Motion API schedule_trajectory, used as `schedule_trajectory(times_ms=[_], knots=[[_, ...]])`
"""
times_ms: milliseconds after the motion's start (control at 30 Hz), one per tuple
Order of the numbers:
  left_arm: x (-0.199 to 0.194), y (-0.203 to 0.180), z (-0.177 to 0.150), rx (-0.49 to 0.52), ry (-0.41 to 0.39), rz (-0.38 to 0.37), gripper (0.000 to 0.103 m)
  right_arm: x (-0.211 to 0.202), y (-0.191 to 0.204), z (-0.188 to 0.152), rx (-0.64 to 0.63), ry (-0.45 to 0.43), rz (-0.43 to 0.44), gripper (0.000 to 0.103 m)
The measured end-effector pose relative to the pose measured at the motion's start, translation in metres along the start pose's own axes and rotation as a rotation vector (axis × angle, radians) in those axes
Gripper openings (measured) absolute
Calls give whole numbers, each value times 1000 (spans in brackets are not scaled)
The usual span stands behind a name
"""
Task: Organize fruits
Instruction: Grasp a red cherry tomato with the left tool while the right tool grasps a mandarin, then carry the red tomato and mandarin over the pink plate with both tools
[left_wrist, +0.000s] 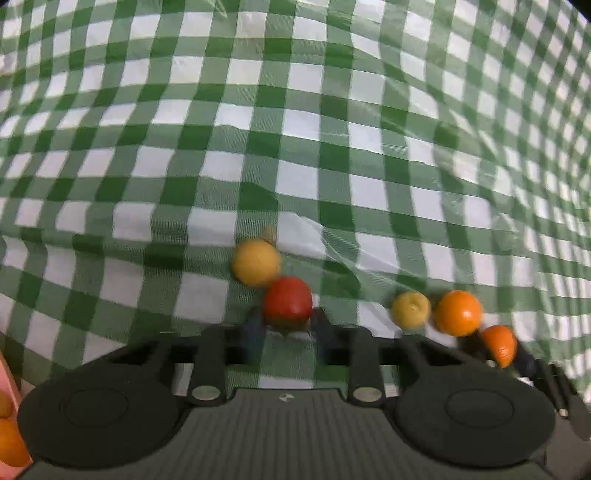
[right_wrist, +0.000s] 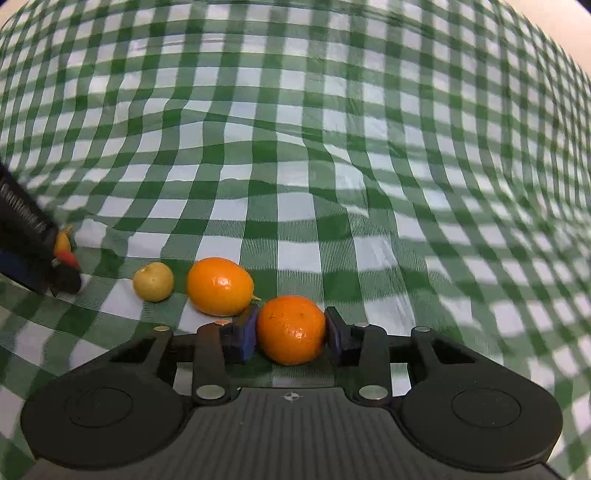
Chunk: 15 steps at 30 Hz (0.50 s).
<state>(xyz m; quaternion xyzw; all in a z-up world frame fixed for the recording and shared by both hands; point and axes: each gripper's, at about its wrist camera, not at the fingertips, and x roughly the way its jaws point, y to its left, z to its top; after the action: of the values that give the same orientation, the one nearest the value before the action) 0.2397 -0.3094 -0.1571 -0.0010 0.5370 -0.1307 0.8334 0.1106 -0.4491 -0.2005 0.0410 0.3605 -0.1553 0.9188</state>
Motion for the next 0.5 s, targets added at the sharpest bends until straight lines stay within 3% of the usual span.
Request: schedule_trajectory(times_ms=[267,500], knots=[[-29,21,-24,87,-81,-34,30,-35,-10,-2,65,-10,-18,39],[-84,30,-51,157,-175,-49,30,-114,-2,0,145,-76,-1,39]])
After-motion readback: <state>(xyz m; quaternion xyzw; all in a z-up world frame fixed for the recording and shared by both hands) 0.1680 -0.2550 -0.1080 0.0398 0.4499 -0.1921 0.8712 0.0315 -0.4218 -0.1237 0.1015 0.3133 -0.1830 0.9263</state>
